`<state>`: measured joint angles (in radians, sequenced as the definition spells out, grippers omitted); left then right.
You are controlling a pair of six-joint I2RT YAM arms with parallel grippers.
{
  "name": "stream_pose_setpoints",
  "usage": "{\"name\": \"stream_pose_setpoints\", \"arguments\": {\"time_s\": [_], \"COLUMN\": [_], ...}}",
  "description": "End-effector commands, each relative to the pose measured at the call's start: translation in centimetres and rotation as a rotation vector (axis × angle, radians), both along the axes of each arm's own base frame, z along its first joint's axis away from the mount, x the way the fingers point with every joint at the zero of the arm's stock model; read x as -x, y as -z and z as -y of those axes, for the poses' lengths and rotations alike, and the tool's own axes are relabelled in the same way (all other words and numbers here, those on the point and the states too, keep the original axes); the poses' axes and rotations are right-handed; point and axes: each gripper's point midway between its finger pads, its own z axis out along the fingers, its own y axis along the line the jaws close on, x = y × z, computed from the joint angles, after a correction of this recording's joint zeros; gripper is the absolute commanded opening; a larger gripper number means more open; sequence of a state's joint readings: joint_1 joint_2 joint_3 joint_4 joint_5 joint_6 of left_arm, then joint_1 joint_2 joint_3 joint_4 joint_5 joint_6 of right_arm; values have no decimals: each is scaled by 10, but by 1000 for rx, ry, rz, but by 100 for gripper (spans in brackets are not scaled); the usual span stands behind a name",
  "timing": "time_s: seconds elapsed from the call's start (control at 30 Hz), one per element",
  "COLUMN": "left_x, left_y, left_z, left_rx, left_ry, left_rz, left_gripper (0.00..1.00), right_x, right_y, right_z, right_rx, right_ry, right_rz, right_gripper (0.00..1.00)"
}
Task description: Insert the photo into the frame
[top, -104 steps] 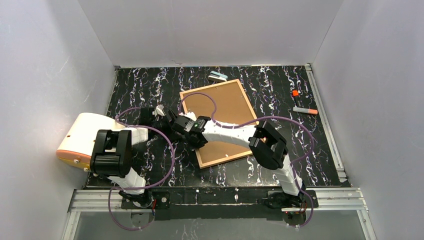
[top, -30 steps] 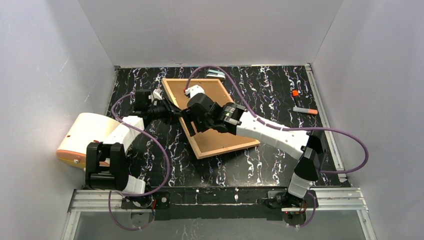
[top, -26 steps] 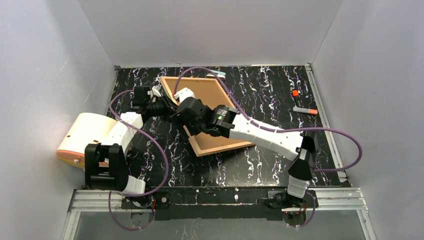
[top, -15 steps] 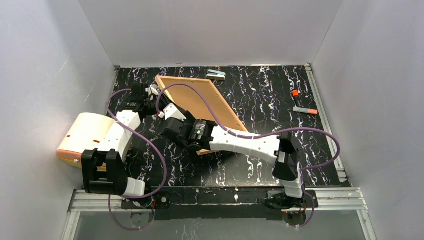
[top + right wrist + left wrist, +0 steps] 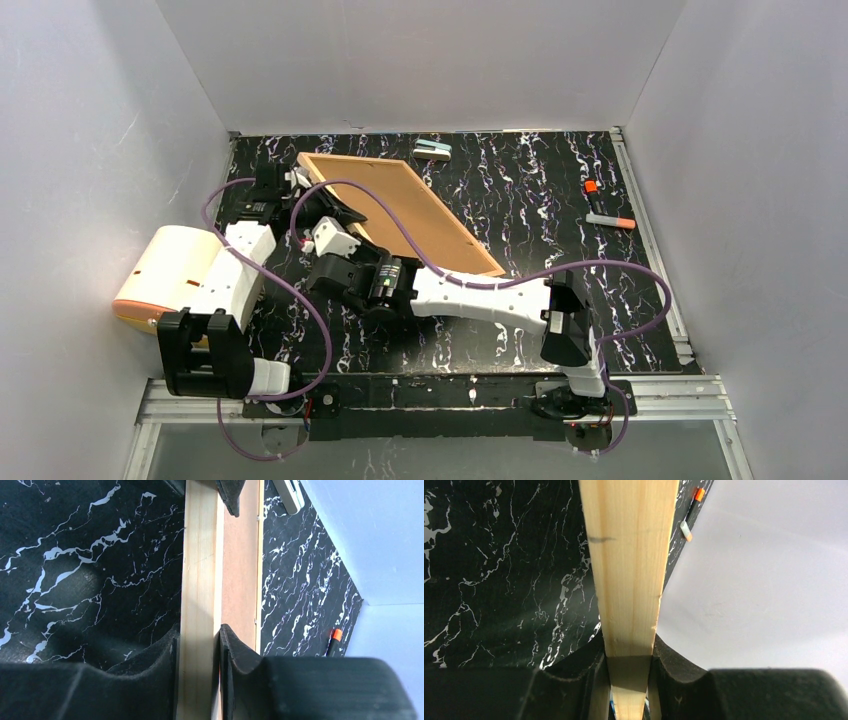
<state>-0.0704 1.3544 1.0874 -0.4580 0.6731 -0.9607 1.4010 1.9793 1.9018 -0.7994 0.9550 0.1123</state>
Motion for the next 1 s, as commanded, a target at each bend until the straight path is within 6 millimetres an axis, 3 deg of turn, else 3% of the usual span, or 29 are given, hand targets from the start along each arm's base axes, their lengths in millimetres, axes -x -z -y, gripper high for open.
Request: {"name": "stream_pose_setpoints", "arguments": {"time_s": [0.0, 0.07, 0.27, 0.53, 0.97], "left_x": [3, 2, -5, -10, -10], "left_y": [-37, -41, -70, -103, -168], "left_z": [3, 3, 3, 4, 6], "left_rx": [37, 34, 29, 40, 43], "left_ry": [19, 19, 29, 33, 88], "left_rz": [84, 99, 193, 291, 478], "left_gripper": [24, 31, 68, 96, 98], "right_x": [-9, -9, 1, 8, -57], "right_y": [-61, -66, -82, -104, -115], "right_z": [0, 0, 1, 16, 47], "right_rx": [-99, -105, -176, -382, -664], "right_ry": [-1, -4, -60, -84, -27], "right_rz": [118, 118, 62, -78, -338], "right_gripper": [18, 16, 10, 9, 8]}}
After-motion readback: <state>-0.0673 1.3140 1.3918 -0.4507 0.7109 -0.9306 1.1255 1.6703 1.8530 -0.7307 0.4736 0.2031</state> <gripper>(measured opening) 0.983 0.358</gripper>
